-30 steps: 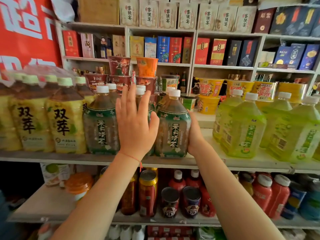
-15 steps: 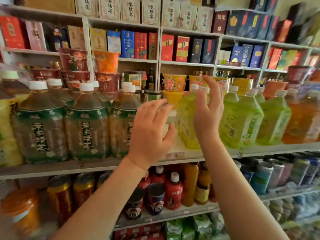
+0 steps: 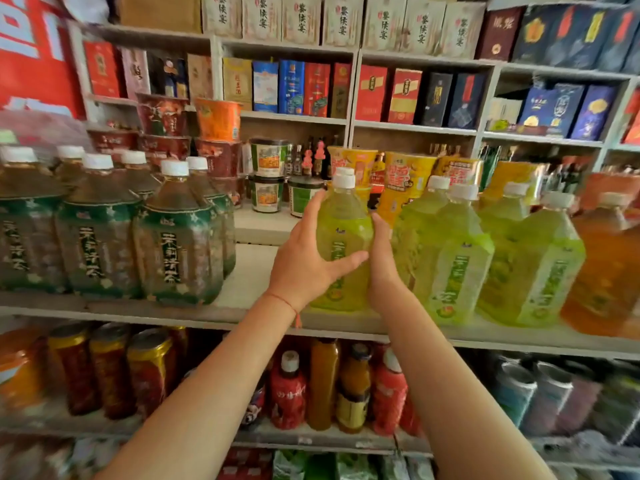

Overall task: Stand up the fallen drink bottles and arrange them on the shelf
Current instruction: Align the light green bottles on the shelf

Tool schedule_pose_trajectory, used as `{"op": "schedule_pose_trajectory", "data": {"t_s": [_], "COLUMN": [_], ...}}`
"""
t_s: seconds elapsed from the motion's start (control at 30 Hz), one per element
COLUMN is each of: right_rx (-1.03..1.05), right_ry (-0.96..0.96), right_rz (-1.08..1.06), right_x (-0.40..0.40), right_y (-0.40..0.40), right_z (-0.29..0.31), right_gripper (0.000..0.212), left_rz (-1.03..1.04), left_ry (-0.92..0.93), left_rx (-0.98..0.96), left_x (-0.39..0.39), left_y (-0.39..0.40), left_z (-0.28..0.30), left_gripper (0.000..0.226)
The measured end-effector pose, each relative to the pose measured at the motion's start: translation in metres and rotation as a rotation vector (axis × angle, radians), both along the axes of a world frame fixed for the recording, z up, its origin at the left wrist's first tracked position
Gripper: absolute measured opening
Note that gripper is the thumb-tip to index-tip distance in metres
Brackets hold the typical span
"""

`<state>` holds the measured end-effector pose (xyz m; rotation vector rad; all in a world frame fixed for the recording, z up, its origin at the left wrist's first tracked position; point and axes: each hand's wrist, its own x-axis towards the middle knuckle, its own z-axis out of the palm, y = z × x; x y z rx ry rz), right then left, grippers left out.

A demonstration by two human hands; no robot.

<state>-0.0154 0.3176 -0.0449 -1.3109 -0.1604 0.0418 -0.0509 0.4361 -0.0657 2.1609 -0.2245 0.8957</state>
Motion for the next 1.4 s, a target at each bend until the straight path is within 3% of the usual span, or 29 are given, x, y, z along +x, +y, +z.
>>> {"op": "schedule_pose_trajectory", "data": {"t_s": [0.07, 0.13, 0.23, 0.43, 0.57, 0.77, 0.9, 1.03, 1.17, 1.4], "right_rx": [0.008, -0.008, -0.011, 0.019, 0.054, 0.042, 0.038, 0.032, 0.044, 0.016], "right_ry": [-0.007, -0.019, 0.023, -0.028, -0.052, -0.015, -0.011, -0.031, -0.053, -0.064], "right_rz": [0.038, 0.088, 0.107, 0.181, 0.163, 0.182, 0.184, 0.226, 0.244, 0.222], "right_x": [0.004, 0.003, -0.005, -0.007, -0.001, 0.008, 0.010, 0.004, -0.003, -0.021], "right_y": [-0.002, 0.001, 0.012, 0.025, 0.030, 0.036, 0.043, 0.047, 0.061, 0.098], "right_z": [-0.003, -0.006, -0.007, -0.007, 0.001, -0.002, -0.007, -0.007, -0.006, -0.004], "right_gripper": [0.041, 0.043, 0.063, 0.049, 0.046, 0.053, 0.059, 0.057, 0.055, 0.052], "left_rz": [0.031, 0.042, 0.020, -0.010, -0.182, -0.217, -0.084, 0.123, 0.360, 0.451], "left_ry": [-0.003, -0.011, -0.015, 0.005, 0.136, 0.115, 0.095, -0.195, -0.347, -0.274], "left_rx": [-0.002, -0.036, -0.081, -0.107, -0.372, -0.410, -0.167, 0.216, 0.593, 0.675], "left_x": [-0.001, -0.004, -0.011, -0.019, -0.010, -0.011, -0.020, -0.027, -0.033, -0.047], "left_y": [-0.001, 0.000, 0.006, 0.035, 0.042, 0.045, 0.054, 0.053, 0.065, 0.098], "left_z": [0.000, 0.001, 0.001, 0.000, 0.007, 0.006, 0.022, 0.044, 0.053, 0.051], "left_gripper": [0.103, 0.100, 0.094, 0.094, 0.113, 0.084, 0.070, 0.076, 0.056, 0.049]}}
